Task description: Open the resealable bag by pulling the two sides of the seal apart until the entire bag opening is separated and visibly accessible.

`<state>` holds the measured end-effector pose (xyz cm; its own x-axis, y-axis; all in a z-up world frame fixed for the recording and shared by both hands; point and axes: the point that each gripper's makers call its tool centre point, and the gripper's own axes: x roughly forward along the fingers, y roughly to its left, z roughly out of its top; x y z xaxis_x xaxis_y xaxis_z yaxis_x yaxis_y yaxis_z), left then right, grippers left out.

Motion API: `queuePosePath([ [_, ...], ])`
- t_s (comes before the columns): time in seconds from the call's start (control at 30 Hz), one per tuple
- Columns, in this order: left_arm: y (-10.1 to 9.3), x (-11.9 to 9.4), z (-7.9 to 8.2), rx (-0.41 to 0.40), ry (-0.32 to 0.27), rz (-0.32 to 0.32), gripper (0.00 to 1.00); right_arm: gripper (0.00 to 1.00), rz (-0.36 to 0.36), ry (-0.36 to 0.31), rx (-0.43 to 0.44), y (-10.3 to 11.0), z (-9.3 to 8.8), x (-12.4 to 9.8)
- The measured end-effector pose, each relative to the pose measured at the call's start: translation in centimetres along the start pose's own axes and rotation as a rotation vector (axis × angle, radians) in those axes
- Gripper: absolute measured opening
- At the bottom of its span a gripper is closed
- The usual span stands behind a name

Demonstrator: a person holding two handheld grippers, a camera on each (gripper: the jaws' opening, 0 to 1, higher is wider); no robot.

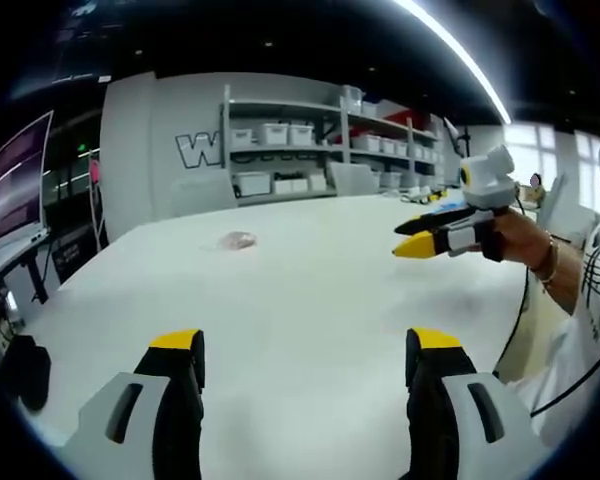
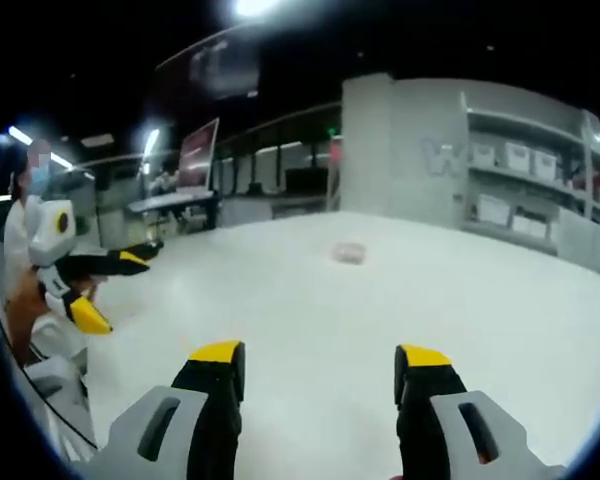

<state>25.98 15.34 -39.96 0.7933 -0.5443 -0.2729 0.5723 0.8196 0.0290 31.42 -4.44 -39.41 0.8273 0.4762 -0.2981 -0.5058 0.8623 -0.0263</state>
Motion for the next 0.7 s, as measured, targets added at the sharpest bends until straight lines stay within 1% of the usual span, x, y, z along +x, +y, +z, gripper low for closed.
queuePosePath([
  [0.27,0.2,-0.1,-0.2,-0.001,0.006,0.007,0.81,0.6,0.002,0.005,-0.008,-0.3,0.1,0.9],
  [0.7,0.2,-0.1,-0.2,0.005,0.01,0.006,0.81,0.58,0.007,0.03,-0.012,-0.6,-0.3,2.0],
])
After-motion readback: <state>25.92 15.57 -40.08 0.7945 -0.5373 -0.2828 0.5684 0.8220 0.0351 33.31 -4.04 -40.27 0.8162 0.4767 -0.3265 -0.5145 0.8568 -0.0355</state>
